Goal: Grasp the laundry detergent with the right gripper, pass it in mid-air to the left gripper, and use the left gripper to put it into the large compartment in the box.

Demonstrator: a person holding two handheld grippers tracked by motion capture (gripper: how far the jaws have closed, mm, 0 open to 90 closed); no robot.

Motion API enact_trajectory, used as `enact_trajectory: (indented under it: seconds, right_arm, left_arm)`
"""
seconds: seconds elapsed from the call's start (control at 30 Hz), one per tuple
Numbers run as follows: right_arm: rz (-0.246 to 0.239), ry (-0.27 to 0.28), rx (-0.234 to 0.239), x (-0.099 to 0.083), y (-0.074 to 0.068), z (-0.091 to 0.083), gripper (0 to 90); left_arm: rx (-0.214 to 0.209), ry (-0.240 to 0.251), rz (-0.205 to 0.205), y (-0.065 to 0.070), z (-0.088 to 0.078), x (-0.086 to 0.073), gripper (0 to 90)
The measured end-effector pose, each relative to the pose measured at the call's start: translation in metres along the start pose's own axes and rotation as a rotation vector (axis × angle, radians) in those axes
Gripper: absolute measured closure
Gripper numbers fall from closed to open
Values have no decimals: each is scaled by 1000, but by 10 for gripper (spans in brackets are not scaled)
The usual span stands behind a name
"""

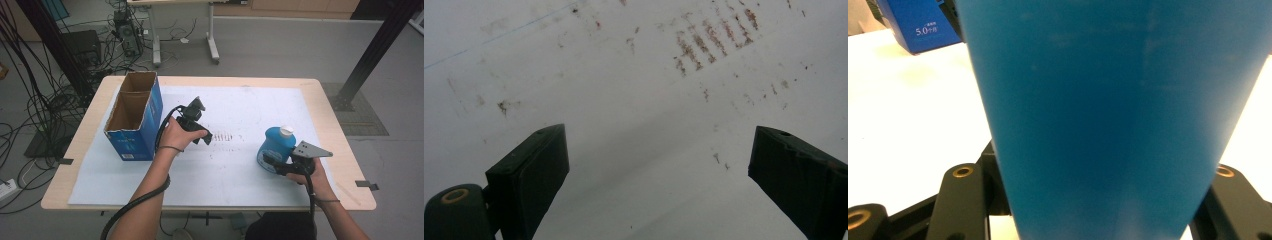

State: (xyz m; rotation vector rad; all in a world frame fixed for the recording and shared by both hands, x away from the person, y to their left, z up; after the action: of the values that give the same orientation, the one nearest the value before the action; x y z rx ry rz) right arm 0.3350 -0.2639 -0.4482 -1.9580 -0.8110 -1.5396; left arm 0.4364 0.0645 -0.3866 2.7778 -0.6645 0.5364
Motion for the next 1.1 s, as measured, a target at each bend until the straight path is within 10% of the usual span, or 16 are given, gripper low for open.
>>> enact_trajectory:
  seconds: [1.1]
  right_arm:
    - [2, 1, 0, 0, 0, 0, 420]
  left_arm:
    - [6, 0, 0, -1, -1, 1, 97]
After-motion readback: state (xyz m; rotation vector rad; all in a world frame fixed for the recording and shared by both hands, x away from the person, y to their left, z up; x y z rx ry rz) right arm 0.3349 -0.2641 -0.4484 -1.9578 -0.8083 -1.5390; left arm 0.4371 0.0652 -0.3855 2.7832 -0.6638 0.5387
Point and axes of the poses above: each handheld gripper's, and its own axes: z roughly forward along the jaws, x roughly out of its top, y roughly to its right, the point moved 2 cm from there along z, roughly forward along the jaws, and after that the axes turned 6 degrees about y, right-handed, at the moved point
